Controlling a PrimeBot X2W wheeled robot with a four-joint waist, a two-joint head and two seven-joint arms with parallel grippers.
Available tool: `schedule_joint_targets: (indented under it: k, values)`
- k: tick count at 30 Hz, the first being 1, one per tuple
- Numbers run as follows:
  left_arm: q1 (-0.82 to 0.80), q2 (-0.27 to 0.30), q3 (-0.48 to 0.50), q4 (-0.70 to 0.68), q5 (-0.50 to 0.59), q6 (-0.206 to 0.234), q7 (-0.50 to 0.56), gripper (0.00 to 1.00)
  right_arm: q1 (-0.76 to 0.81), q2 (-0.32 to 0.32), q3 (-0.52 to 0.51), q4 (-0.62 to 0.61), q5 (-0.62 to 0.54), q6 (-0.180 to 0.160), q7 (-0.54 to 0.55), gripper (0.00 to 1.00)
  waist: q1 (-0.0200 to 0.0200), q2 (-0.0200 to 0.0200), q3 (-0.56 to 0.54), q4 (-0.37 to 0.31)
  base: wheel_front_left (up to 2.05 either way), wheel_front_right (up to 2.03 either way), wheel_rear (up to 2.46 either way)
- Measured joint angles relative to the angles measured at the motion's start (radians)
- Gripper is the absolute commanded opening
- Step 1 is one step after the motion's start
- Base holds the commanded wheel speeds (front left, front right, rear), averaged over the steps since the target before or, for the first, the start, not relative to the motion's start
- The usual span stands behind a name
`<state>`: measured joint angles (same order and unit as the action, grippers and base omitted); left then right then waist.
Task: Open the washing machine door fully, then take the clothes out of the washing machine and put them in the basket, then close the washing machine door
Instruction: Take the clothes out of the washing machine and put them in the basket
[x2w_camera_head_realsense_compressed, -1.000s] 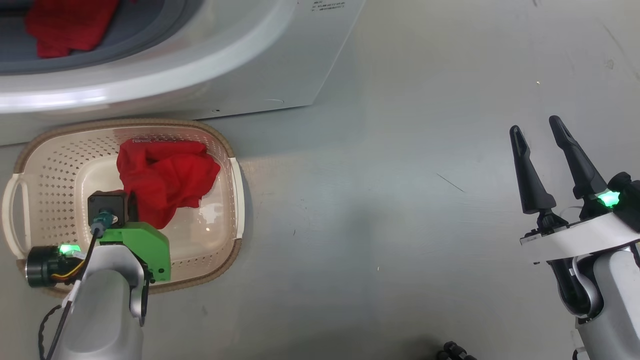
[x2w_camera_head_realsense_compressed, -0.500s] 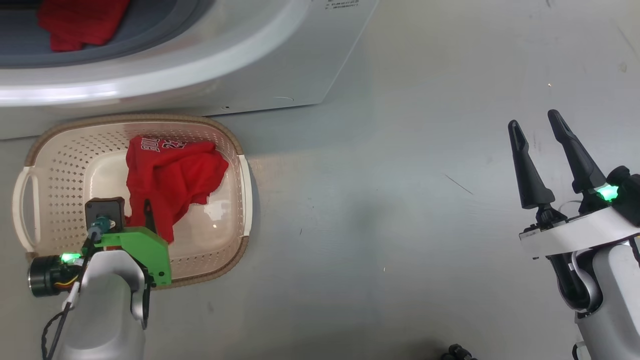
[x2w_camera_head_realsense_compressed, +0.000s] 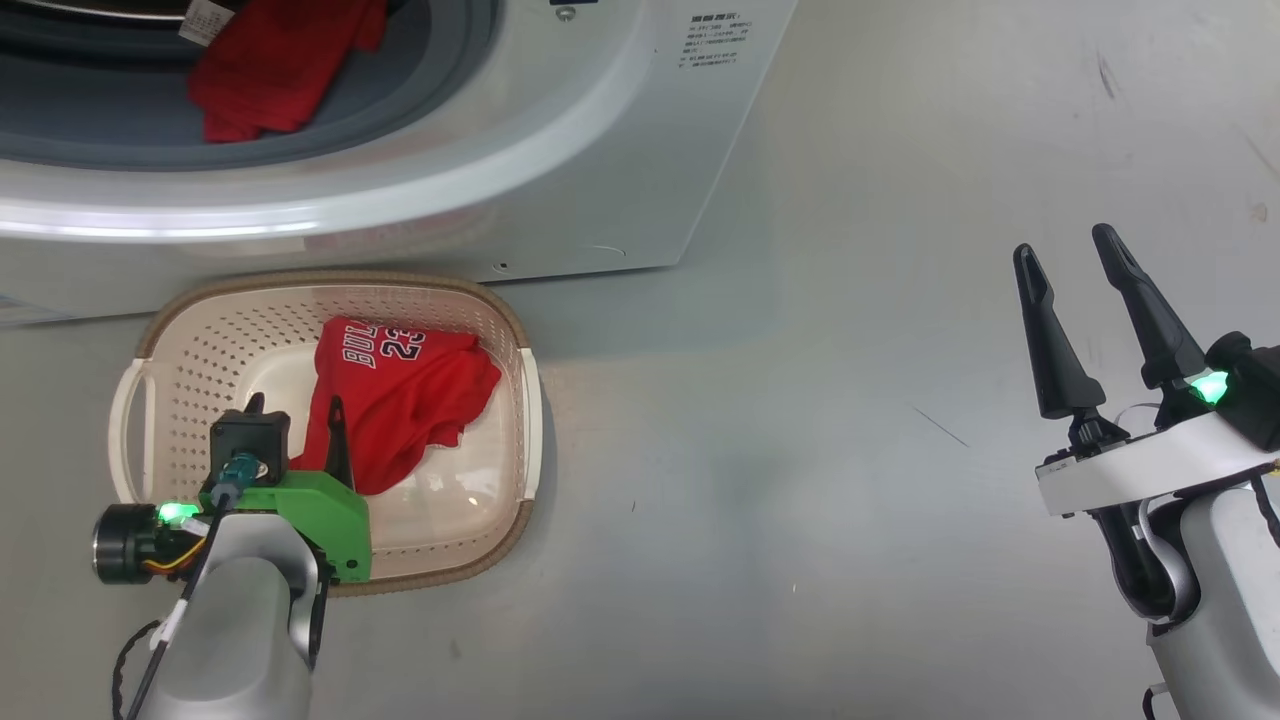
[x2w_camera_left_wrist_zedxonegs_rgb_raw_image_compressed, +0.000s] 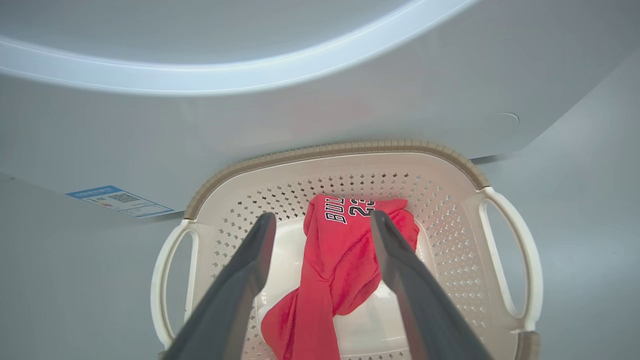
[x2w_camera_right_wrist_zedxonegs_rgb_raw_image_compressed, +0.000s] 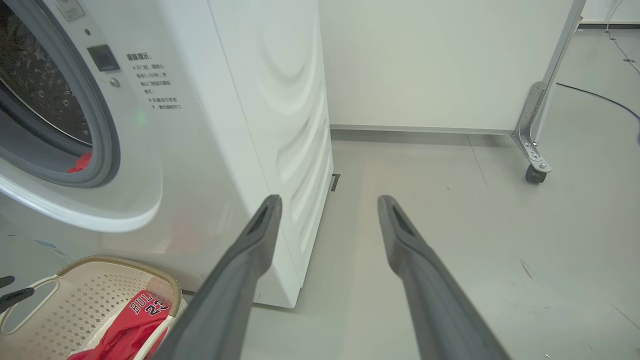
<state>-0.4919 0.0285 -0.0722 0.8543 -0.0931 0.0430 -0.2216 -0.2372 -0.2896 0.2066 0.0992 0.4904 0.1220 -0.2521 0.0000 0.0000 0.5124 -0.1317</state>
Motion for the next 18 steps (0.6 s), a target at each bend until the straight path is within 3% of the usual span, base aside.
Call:
schedule_joint_targets:
  k: [18]
  values:
    - [0.039, -0.002, -0.037, -0.092, -0.075, -0.062, -0.028, 1.0, 0.093, 0.022, -0.027, 0.063, -0.017, 0.0, 0.0, 1.0, 0.0, 0.0, -0.206, 0.085, 0.0, 0.0, 0.0]
